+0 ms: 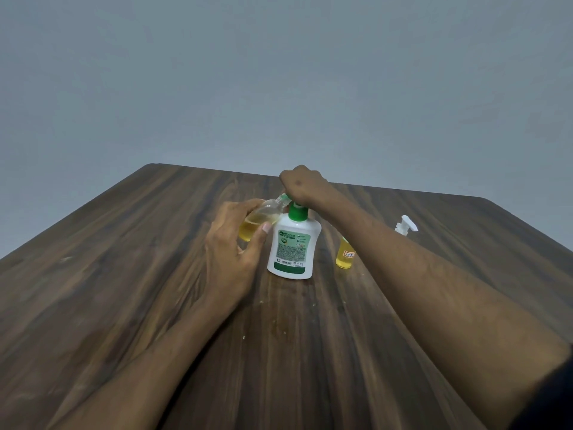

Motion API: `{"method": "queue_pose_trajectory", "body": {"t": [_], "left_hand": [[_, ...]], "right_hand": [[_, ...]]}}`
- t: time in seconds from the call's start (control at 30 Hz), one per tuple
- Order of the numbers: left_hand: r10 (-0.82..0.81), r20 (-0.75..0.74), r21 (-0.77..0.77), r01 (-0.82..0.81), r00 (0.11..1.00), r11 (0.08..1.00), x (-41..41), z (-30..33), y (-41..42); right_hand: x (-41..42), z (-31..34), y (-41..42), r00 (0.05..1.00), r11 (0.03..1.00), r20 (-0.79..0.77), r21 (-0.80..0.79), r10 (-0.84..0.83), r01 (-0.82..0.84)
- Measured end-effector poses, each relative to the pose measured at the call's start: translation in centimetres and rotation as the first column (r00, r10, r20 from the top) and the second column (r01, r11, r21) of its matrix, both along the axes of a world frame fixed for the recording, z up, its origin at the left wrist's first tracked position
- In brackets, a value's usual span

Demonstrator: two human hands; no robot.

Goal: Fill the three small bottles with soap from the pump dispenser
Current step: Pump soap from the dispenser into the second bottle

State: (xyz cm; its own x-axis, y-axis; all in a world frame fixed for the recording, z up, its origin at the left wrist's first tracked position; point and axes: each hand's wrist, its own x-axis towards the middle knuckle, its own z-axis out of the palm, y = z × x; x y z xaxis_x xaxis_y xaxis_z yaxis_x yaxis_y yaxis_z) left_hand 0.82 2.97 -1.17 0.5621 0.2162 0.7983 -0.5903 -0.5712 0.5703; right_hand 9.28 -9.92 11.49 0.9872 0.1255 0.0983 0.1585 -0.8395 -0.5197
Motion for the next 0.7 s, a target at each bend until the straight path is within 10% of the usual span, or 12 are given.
{"method": "queue_pose_trajectory", "body": {"t": [0.7], "left_hand": [[-0.004, 0.016, -0.007, 0.004, 1.0, 1.0, 0.0, 0.09, -0.06]], "right_hand": [[0.7, 0.44, 0.24, 0.998, 0.999, 0.053, -0.037, -0.022, 0.024]]}}
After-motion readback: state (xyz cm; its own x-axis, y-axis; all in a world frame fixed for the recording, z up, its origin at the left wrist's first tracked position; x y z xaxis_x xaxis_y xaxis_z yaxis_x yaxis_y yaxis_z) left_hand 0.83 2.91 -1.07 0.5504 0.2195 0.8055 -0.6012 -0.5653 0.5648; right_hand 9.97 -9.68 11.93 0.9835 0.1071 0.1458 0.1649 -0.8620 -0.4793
